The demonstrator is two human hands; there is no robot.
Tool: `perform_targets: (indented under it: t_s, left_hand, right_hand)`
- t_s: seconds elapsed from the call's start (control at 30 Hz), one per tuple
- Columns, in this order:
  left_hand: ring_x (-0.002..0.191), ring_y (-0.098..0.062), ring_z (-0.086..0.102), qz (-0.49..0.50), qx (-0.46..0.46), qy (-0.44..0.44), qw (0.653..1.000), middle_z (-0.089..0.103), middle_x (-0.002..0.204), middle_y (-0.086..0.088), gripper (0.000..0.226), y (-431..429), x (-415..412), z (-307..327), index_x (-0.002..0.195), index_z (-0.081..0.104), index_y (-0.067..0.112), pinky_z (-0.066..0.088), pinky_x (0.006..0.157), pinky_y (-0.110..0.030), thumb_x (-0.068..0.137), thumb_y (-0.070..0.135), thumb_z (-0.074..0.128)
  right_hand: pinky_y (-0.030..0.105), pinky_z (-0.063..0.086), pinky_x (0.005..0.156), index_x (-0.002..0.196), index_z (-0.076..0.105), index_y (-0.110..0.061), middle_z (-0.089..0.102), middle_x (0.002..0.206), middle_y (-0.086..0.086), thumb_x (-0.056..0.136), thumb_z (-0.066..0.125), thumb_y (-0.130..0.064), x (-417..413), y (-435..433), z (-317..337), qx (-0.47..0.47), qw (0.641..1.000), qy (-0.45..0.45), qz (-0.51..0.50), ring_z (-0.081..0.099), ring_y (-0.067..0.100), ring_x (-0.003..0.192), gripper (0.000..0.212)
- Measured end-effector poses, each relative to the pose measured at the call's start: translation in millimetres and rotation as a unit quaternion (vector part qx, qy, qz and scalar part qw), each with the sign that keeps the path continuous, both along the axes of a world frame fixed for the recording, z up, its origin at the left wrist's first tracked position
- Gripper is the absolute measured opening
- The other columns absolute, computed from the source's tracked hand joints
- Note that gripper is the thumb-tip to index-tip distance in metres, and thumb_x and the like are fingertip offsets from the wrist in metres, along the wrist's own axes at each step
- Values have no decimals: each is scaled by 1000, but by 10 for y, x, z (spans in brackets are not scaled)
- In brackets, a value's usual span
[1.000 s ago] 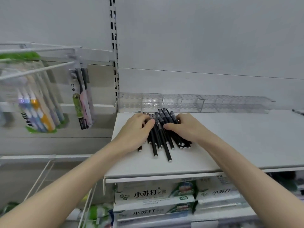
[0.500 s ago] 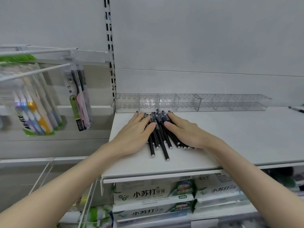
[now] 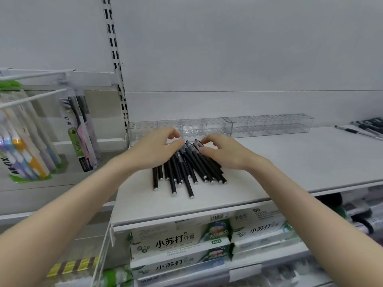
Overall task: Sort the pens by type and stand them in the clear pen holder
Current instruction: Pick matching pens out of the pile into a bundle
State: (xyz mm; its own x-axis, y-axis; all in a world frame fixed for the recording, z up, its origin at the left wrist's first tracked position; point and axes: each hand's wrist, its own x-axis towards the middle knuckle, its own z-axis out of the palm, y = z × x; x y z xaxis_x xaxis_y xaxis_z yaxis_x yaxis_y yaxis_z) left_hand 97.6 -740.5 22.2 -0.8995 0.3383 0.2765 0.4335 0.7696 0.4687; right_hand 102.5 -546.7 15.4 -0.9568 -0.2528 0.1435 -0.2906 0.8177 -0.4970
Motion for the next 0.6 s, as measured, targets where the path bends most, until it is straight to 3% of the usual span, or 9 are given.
perform_targets:
  t_s: [0.13, 0.3, 0.5, 0.6]
  left_hand:
    - [118, -17, 48, -11, -49, 76, 996, 56, 127, -3, 34, 293, 77, 282, 123, 53, 14, 36, 94, -27, 96, 34, 48]
    - [121, -22, 46, -32, -54, 170, 983, 57, 126, -4, 42, 929, 280, 561, 125, 53, 13, 35, 103, -41, 94, 40, 48]
    - [109, -28, 54, -23, -46, 244, 968, 63, 114, -6, 66, 1985, 709, 495, 119, 57, 12, 43, 93, -46, 80, 57, 28]
    - [106, -27, 57, -29, -53, 239, 969, 65, 110, -4, 63, 2529, 842, 337, 117, 59, 14, 45, 91, -43, 81, 55, 29]
  right_hand:
    - [24, 34, 93, 128, 54, -14, 53, 135, 2, 95, 52, -31, 35, 330, 254, -3, 997, 74, -31, 47, 18, 125, 37]
    - [26, 37, 90, 124, 56, -12, 57, 129, 5, 93, 55, -27, 270, 1019, 539, -5, 983, 169, -64, 50, 19, 120, 34]
    - [31, 40, 95, 121, 58, -15, 59, 124, 1, 94, 53, -27, 732, 2128, 557, 20, 972, 219, -86, 51, 17, 116, 30]
    - [36, 42, 95, 119, 57, -16, 60, 122, 0, 94, 51, -29, 903, 2698, 442, 37, 970, 220, -96, 52, 17, 114, 29]
